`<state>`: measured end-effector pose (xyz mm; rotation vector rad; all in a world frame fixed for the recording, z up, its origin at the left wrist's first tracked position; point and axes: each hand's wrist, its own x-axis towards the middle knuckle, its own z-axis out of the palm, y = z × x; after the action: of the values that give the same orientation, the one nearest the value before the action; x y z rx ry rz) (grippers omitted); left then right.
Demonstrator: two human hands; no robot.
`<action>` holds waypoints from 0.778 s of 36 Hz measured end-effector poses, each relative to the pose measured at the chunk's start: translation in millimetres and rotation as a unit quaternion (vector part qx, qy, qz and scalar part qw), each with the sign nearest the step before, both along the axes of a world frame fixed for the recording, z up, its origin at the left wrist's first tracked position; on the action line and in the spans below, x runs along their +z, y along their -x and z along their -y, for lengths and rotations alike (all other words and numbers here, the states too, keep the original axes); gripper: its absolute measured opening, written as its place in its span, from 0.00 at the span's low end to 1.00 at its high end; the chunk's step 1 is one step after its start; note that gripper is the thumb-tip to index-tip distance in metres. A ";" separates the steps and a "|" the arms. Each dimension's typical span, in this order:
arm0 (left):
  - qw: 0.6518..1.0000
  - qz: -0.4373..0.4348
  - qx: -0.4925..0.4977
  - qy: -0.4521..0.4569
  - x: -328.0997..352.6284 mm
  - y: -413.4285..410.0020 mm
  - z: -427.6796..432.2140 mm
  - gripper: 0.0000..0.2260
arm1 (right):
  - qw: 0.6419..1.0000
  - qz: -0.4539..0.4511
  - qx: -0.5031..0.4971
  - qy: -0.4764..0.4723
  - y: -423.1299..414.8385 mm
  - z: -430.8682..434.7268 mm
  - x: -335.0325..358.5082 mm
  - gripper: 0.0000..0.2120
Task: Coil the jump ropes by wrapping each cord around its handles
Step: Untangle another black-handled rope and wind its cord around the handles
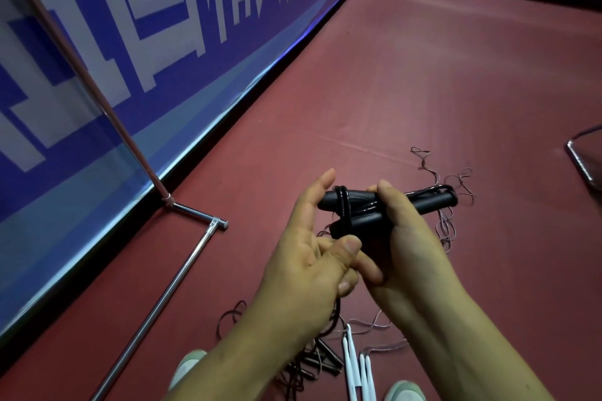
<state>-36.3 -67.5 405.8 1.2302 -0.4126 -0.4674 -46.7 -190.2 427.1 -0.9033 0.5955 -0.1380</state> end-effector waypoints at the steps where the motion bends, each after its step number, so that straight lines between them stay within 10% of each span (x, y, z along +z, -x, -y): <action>1: 1.000 -0.001 -0.004 -0.001 -1.3 -1.5 -0.5 0.30 | 1.000 0.006 0.001 -0.002 1.1 0.5 -0.7 0.17; 10: 0.994 -0.080 -0.060 0.051 -3.4 -2.6 -2.5 0.28 | 0.996 0.090 -0.010 0.023 7.6 1.9 2.1 0.06; 17: 0.999 -0.027 -0.023 0.034 7.8 -2.8 -3.1 0.30 | 0.998 0.054 0.005 -0.045 7.0 -9.6 1.9 0.37; 28: 0.998 -0.039 0.019 0.041 12.9 -6.6 -7.3 0.26 | 0.979 0.046 0.074 -0.185 7.1 -10.7 -4.0 0.24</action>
<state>-29.7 -60.2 418.7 1.1352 -0.3377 -0.4598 -53.8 -179.5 423.1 -0.5739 0.4467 0.0645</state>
